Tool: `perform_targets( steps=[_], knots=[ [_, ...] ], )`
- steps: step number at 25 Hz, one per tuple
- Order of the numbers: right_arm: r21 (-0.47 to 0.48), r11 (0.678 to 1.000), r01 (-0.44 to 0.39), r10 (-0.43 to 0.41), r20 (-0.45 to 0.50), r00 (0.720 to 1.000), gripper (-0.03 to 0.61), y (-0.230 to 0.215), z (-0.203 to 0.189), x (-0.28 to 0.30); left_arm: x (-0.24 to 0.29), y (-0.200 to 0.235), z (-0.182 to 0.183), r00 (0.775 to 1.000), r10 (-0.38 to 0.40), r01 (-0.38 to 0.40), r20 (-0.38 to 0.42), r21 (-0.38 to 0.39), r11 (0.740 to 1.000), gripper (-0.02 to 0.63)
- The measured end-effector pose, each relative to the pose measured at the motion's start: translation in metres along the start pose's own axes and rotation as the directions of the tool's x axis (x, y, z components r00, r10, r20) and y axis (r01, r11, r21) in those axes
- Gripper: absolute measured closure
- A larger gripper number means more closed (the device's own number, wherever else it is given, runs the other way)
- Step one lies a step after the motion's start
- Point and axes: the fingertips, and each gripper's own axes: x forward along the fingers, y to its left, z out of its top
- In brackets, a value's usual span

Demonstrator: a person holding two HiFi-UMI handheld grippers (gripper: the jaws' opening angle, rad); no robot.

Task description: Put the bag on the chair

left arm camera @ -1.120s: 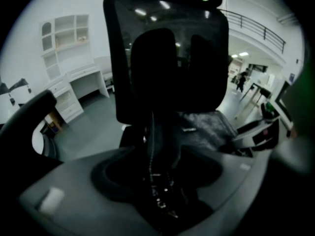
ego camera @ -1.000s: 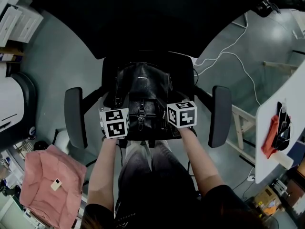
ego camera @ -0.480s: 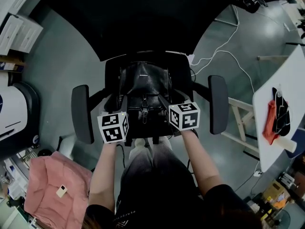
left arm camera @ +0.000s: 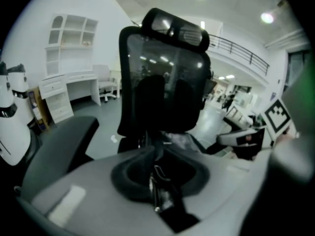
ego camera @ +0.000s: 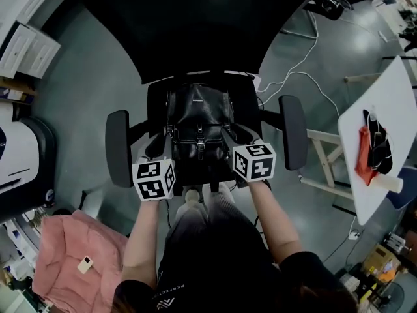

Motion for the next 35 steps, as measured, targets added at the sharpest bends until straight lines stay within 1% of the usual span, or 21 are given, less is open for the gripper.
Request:
perform_targets(
  steps=[6, 17, 28, 35],
  knots=[
    [-0.024, 0.999, 0.029, -0.028, 0.049, 0.998, 0.523, 0.006, 0.011, -0.026, -0.021, -0.011, 0.002, 0.999, -0.027, 0.027, 0.018, 0.017, 0.999, 0.59],
    [-0.035, 0.999, 0.027, -0.024, 0.073, 0.997, 0.577, 0.025, 0.008, -0.056, -0.051, -0.022, 0.01, 0.997, -0.054, 0.052, 0.049, 0.042, 0.998, 0.604],
    [-0.064, 0.998, 0.016, -0.012, 0.063, 0.998, 0.58, 0.045, -0.004, -0.078, -0.077, -0.03, 0.003, 0.996, -0.072, 0.069, 0.054, 0.051, 0.996, 0.604],
    [-0.059, 0.998, 0.017, -0.013, 0.07, 0.997, 0.58, 0.051, -0.01, -0.089, -0.089, -0.032, -0.005, 0.995, -0.079, 0.076, 0.054, 0.052, 0.996, 0.604]
  ],
)
